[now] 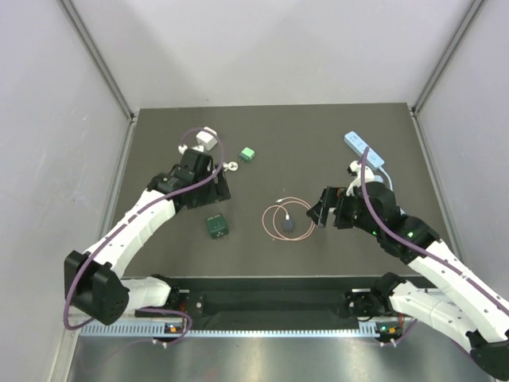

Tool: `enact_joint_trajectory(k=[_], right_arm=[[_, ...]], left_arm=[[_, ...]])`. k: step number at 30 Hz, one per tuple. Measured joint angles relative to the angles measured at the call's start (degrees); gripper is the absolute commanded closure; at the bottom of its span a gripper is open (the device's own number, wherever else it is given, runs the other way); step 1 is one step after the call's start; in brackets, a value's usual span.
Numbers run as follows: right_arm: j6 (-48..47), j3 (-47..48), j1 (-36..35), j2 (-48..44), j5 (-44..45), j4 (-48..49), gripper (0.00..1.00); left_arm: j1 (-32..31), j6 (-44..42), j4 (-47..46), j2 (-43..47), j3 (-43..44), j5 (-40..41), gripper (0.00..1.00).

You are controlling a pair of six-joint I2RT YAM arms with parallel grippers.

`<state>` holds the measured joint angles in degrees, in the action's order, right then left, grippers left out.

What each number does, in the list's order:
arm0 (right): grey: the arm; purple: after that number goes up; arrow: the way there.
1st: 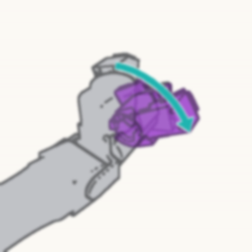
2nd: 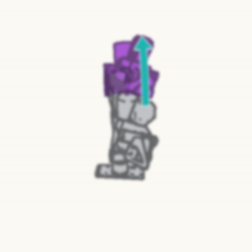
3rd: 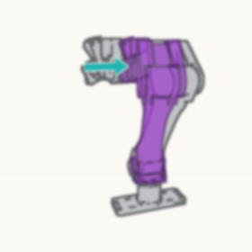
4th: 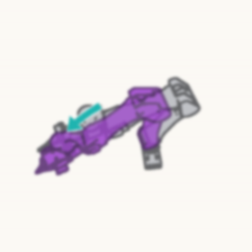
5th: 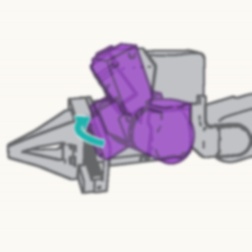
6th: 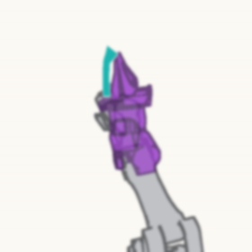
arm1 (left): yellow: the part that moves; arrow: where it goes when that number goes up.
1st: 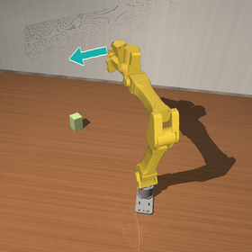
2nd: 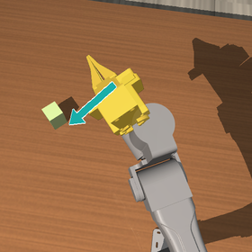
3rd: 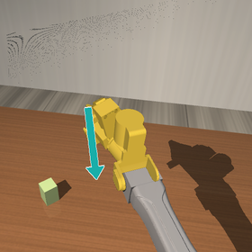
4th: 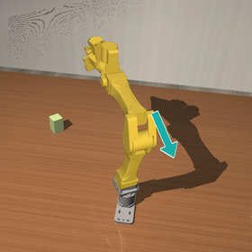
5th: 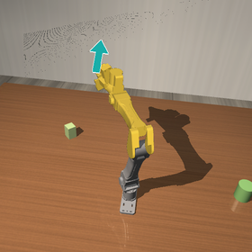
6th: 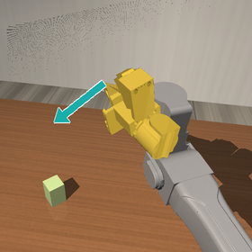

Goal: Insert the plug

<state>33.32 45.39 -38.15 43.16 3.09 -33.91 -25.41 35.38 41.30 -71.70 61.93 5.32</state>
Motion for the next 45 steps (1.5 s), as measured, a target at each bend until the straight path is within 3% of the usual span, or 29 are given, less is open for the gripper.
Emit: enact_joint_trajectory(k=[11,20,24,27,28,29,32,35,40,45], right_arm=[[-1.18,-1.86,0.0,0.66,-5.81,3.13,0.0],[-1.22,-2.49,0.0,0.33,-6.84,4.76,0.0],[-1.22,-2.99,0.0,0.26,-7.17,5.01,0.0],[-1.27,-3.02,0.0,0.26,-7.28,5.11,0.0],[-1.33,-3.02,0.0,0.26,-7.3,5.16,0.0],[-1.46,-3.04,0.0,0.26,-7.3,5.2,0.0],[-2.43,-3.52,0.0,0.26,-7.34,5.88,0.0],[-4.0,-3.78,0.02,0.44,-7.56,6.58,0.01],[-8.07,-2.75,0.02,0.79,-10.08,8.0,0.03],[-13.09,2.8,0.0,3.23,-21.97,9.2,0.04]], left_arm=[[-0.07,3.96,-0.26,-2.62,-10.73,-3.06,0.19],[-0.42,4.11,-1.68,-9.11,-12.11,-3.34,0.29],[-0.74,3.63,-2.78,-10.49,-11.69,-3.41,0.46],[-1.33,3.04,-2.82,-11.91,-10.49,-3.15,0.7],[-1.62,2.67,-2.8,-12.44,-9.94,-3.08,0.87],[-1.88,2.14,-2.82,-12.96,-9.42,-3.06,0.94],[-2.6,-0.5,-2.82,-14.08,-8.07,-3.91,1.0],[-3.34,-4.48,-3.13,-13.49,-7.32,-8.63,1.0],[-4.2,-11.8,-6.78,-6.08,-6.86,-24.09,1.0],[-5.31,-18.53,-14.21,3.67,-6.88,-41.27,1.0]])
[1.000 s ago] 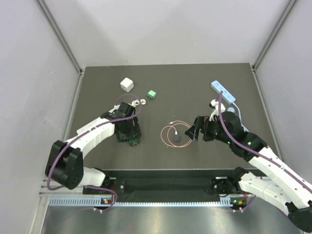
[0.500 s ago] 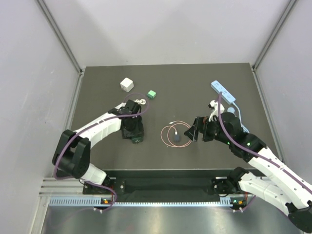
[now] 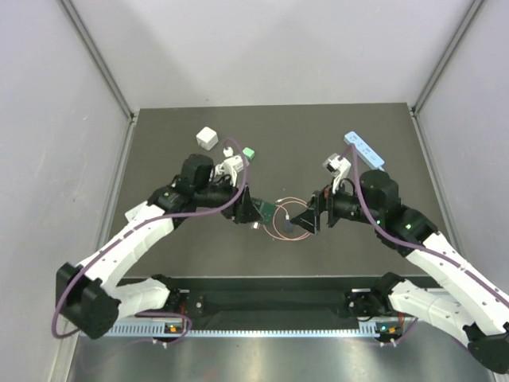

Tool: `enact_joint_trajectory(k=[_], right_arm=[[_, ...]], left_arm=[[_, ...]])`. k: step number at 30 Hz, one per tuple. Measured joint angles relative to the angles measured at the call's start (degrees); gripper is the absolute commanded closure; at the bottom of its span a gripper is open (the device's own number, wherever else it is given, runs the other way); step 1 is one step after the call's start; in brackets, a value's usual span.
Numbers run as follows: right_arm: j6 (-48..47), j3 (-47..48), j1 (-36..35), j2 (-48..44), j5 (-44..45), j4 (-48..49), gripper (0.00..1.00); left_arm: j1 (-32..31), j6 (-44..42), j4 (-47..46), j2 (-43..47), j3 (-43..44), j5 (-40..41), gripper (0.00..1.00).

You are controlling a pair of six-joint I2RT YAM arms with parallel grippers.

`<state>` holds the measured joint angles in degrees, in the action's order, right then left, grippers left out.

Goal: Insert the plug

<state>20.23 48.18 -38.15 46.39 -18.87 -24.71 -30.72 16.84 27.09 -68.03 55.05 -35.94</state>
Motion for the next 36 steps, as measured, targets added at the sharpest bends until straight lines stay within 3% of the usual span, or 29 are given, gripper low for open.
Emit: enact_joint_trajectory(k=[6,13,25,36], right_arm=[[-3.17,1.95,0.0,0.46,-15.72,2.54,0.04],[-2.82,0.83,-0.02,-0.28,-27.93,4.76,0.07],[-5.9,4.57,-3.82,9.01,-30.36,2.4,0.05],[-9.7,10.01,-7.93,17.03,-30.73,0.68,0.16]], left_arm=[[-1.18,-4.46,-9.9,7.72,-3.65,-19.65,1.0],[-2.43,-9.73,-11.21,8.09,-4.13,-30.91,1.0],[-4.92,-14.23,-9.88,4.37,-4.02,-35.01,1.0],[-5.38,-16.48,-9.42,3.1,-3.72,-35.19,1.0]])
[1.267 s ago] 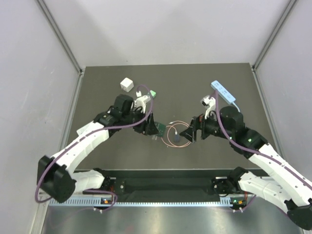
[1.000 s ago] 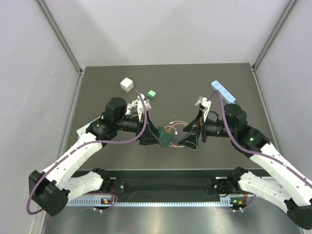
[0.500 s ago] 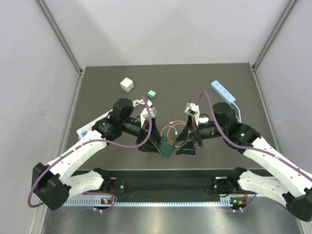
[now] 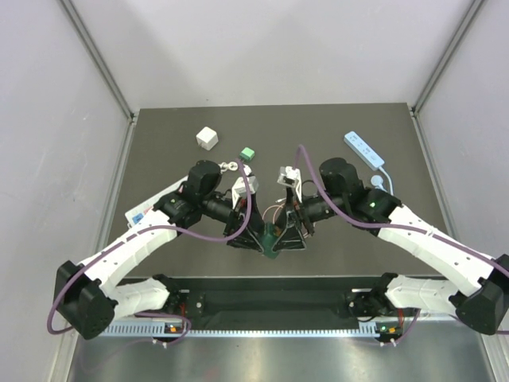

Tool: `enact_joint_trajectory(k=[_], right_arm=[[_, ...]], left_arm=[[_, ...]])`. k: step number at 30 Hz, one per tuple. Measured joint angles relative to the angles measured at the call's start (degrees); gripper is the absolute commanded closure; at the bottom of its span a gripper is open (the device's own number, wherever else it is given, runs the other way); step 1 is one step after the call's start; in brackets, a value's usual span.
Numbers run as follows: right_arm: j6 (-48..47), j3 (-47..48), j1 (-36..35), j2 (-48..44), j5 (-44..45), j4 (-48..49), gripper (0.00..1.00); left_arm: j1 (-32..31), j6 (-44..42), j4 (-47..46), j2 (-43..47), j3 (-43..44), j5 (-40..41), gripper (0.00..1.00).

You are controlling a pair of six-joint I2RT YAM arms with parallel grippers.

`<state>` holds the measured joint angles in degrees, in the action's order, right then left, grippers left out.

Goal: Insert the plug

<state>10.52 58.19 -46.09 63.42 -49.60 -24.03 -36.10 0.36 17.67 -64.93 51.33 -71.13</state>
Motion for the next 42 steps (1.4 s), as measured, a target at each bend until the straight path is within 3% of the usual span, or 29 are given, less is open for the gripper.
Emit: enact_joint_trajectory(k=[5,11,17,20,21,23,24,25,26,33,42], right_arm=[[-0.44,-0.02,-1.09,0.7,-0.04,-0.11,0.16],[-0.07,-1.22,-1.57,0.76,-0.02,1.18,0.27],[0.52,-1.6,-1.86,0.76,0.44,1.75,0.53],[1.11,-2.01,-1.92,0.7,0.48,2.54,0.73],[1.31,-2.29,-1.92,0.7,0.48,2.99,0.86],[1.7,-2.69,-1.92,0.68,0.48,3.48,1.0],[1.86,-2.78,-1.92,0.61,0.68,3.52,1.0],[2.03,-2.97,-1.92,0.52,0.96,3.65,1.0],[2.19,-3.17,-1.92,0.37,1.42,3.8,1.0],[4.2,-5.01,-2.93,-0.87,6.05,4.44,1.0],[6.08,-6.8,-2.73,-5.73,18.67,2.49,1.0]], left_arm=[[-0.04,-0.52,0.17,-0.35,0.0,-0.09,1.0],[-0.09,-0.76,0.44,-0.35,0.09,-0.31,1.0],[-0.28,-0.74,0.63,-0.35,0.22,-1.79,1.0],[-0.28,-0.7,0.81,-0.37,0.22,-1.88,1.0],[-0.28,-0.7,0.98,-0.39,0.22,-1.75,0.8],[-0.28,-0.57,1.42,-0.39,0.22,-1.18,0.59],[-0.33,-0.48,1.62,-0.39,0.22,-0.55,0.47],[-0.46,-0.26,1.7,-0.39,0.22,0.0,0.11],[-0.46,-0.17,1.7,-0.39,0.22,0.66,0.01],[-0.39,2.56,-0.24,-1.62,2.36,7.65,0.01],[-0.39,9.6,-4.28,-1.77,2.78,16.98,0.01]])
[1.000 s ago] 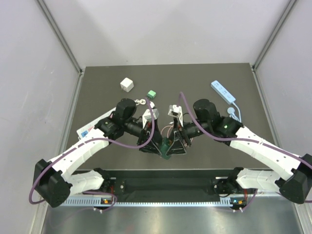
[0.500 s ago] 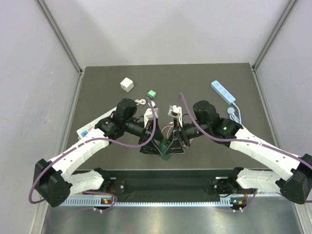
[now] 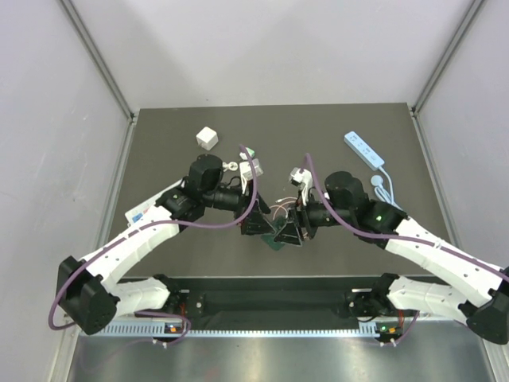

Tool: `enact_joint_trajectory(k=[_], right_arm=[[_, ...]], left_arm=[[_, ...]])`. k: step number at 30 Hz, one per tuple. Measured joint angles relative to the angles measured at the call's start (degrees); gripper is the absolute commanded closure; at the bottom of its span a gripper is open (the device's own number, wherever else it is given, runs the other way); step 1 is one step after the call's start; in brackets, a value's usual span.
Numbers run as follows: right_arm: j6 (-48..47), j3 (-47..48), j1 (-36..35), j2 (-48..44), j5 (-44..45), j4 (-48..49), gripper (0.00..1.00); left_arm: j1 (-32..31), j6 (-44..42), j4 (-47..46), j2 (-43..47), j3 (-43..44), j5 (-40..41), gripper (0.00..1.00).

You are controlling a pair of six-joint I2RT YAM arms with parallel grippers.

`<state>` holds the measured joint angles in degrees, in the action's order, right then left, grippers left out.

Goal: Insert the plug

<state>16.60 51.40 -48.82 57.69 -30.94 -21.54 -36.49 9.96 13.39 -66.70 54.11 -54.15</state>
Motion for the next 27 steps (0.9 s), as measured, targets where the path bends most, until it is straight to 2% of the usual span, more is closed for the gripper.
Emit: enact_joint_trajectory(k=[6,9,13,16,23,27], right_arm=[[0.76,-0.04,0.98,-0.2,9.55,-2.43,1.0],[1.25,-0.42,1.33,-0.42,12.98,-3.39,1.0],[1.57,-0.87,1.33,-1.4,13.68,-5.6,1.0],[1.6,-0.87,1.38,-1.97,15.34,-6.25,1.0],[2.19,-3.48,1.38,-4.39,16.31,-5.51,1.0],[2.71,-4.5,1.38,-4.44,16.26,-5.4,1.0]], left_arm=[[0.13,2.1,2.49,-1.53,1.62,11.15,0.04],[2.78,4.61,3.21,-2.43,2.16,17.0,0.02],[12.92,11.39,3.48,-5.38,2.45,28.83,0.02],[20.92,15.76,7.56,-10.45,5.88,40.92,0.03],[38.71,20.41,13.11,-21.0,12.63,63.54,0.2],[45.07,19.71,14.62,-26.38,16.52,75.08,0.32]])
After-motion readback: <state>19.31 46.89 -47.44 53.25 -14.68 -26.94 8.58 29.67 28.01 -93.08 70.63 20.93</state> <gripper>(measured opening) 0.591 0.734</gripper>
